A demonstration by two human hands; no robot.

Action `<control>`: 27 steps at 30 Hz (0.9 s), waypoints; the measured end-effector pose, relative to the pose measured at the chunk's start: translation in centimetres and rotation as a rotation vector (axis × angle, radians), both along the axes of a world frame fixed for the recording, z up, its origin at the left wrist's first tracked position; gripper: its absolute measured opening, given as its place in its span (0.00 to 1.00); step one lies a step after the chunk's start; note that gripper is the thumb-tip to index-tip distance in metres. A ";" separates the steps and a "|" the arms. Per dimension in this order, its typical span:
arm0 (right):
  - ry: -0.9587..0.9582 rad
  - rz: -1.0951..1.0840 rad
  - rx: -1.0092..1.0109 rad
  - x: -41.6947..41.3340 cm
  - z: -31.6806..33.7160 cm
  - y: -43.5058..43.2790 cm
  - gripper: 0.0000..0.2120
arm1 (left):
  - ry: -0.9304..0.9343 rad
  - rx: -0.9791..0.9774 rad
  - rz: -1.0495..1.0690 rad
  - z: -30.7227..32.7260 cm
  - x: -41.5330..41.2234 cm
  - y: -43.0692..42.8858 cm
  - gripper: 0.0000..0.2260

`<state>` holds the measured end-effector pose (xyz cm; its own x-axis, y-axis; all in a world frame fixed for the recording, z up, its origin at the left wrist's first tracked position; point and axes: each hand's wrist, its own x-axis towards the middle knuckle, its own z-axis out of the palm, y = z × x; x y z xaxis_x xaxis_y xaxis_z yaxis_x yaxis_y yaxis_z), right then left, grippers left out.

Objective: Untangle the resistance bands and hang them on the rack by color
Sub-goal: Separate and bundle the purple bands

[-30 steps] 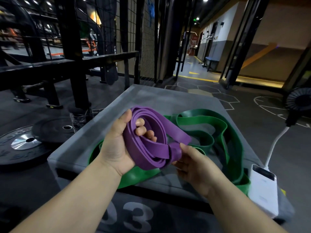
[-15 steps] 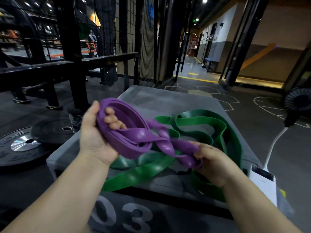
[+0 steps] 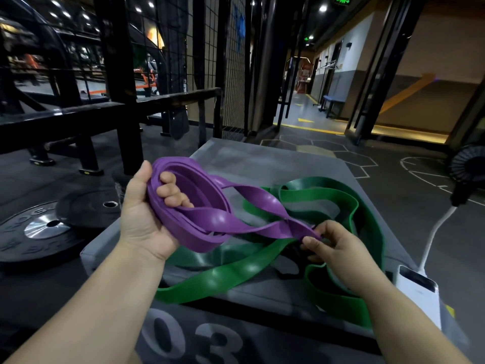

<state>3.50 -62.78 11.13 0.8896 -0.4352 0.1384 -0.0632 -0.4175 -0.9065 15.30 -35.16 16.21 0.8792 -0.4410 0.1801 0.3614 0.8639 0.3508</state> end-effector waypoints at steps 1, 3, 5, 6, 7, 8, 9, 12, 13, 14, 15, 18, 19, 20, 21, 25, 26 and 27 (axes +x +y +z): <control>-0.011 0.027 0.126 0.0 0.0 0.4 0.10 | -0.015 0.004 -0.012 -0.2 0.0 -0.1 0.15; -0.065 0.098 0.441 -0.1 0.1 1.0 0.19 | -0.056 0.050 -0.018 -0.5 -0.1 -0.4 0.16; -0.146 0.140 0.698 -0.1 0.5 1.4 0.23 | -0.100 0.101 -0.025 -0.7 -0.4 -0.8 0.16; -0.178 0.127 0.781 0.0 0.7 1.6 0.18 | -0.119 0.119 -0.031 -0.7 -0.6 -0.9 0.16; -0.201 0.094 0.844 0.1 0.8 1.7 0.12 | -0.131 0.133 -0.039 -0.8 -0.8 -1.1 0.16; -0.217 0.060 0.888 0.3 0.7 1.7 0.11 | -0.139 0.139 -0.052 -0.8 -1.0 -1.3 0.15; -0.224 0.044 0.920 0.3 0.8 1.7 0.12 | -0.145 0.138 -0.067 -0.9 -1.0 -1.4 0.15; -0.266 0.053 1.022 0.4 0.5 0.8 0.21 | -0.158 0.084 -0.108 -1.0 -0.9 -1.4 0.14; -0.260 0.062 1.033 0.3 0.5 0.5 0.22 | -0.154 0.041 -0.124 -1.1 -0.7 -1.3 0.13; -0.229 0.098 0.997 0.0 0.5 0.3 0.22 | -0.147 -0.012 -0.149 -1.2 -0.4 -1.0 0.13; -0.171 0.149 0.898 -0.2 0.4 0.0 0.23 | -0.139 -0.070 -0.170 -1.2 -0.2 -0.8 0.12; -0.082 0.222 0.430 -0.6 0.5 -0.4 0.24 | -0.041 -0.147 -0.047 -0.6 0.2 -0.1 0.13; -0.131 0.202 0.365 -0.6 0.7 -0.6 0.22 | 0.010 -0.150 0.035 -0.2 0.1 0.0 0.14; -0.186 0.192 0.336 -0.5 0.7 -0.9 0.24 | 0.052 -0.159 0.112 0.3 -0.1 0.0 0.15; -0.239 0.196 0.336 -0.5 0.9 -0.9 0.28 | 0.086 -0.174 0.183 0.7 -0.2 0.1 0.16; -0.301 0.362 0.725 -0.7 0.9 0.0 0.28 | 0.127 -0.201 0.278 0.8 -0.5 -0.2 0.16; -0.299 0.383 0.817 -0.6 0.9 0.3 0.28 | 0.104 -0.178 0.281 0.7 -0.5 -0.2 0.16; -0.308 0.386 0.908 -0.5 0.9 0.7 0.28 | 0.070 -0.152 0.274 0.5 -0.5 -0.2 0.15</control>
<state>2.99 -62.11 12.07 0.9725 -0.1819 0.1455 0.2179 0.4895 -0.8444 14.81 -35.40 16.73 0.9742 -0.1589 0.1603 0.1269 0.9730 0.1930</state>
